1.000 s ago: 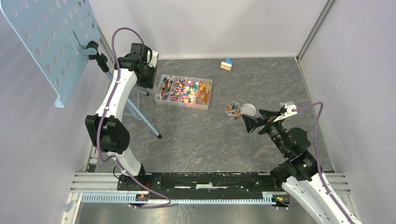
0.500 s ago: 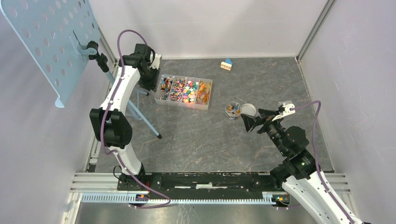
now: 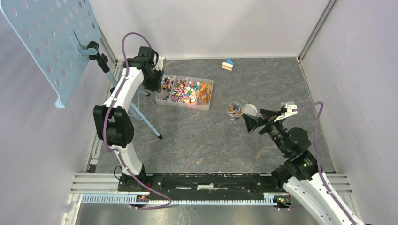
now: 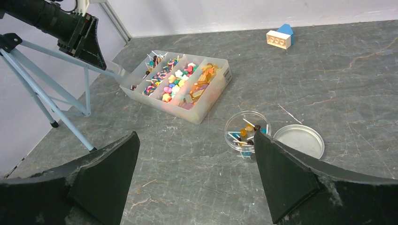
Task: Pack the candies
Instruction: Scoop the fake candies from the storage box.
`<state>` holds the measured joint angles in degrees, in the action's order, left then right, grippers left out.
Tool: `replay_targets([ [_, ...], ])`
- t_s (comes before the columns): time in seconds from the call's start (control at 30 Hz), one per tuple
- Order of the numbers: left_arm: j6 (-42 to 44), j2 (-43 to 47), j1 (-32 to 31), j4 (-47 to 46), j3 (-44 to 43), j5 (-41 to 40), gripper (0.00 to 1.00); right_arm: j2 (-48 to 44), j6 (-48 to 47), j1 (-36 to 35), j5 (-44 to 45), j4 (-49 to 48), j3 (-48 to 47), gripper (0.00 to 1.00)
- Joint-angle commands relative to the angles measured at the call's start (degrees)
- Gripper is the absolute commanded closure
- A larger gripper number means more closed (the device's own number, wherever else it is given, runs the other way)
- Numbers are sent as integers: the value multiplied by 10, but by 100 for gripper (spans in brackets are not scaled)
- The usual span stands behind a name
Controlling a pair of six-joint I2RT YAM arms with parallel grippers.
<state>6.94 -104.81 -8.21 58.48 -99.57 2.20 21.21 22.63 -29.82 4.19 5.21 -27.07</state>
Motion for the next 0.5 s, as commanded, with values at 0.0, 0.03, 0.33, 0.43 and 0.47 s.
replay_targets([
  [0.0,10,-2,-5,-54,17,17,98,-6,-6,2,10,-21,-1,2],
  [0.03,10,-3,-4,-57,22,15,98,-6,-7,2,10,-20,-1,2],
  [0.33,0,26,-5,-111,106,6,98,-3,-7,2,11,-21,2,2],
  [0.43,1,34,-5,-118,125,0,98,-4,-7,3,11,-20,3,2],
  [0.47,1,36,-5,-120,130,-1,98,-4,-7,3,10,-20,4,2],
])
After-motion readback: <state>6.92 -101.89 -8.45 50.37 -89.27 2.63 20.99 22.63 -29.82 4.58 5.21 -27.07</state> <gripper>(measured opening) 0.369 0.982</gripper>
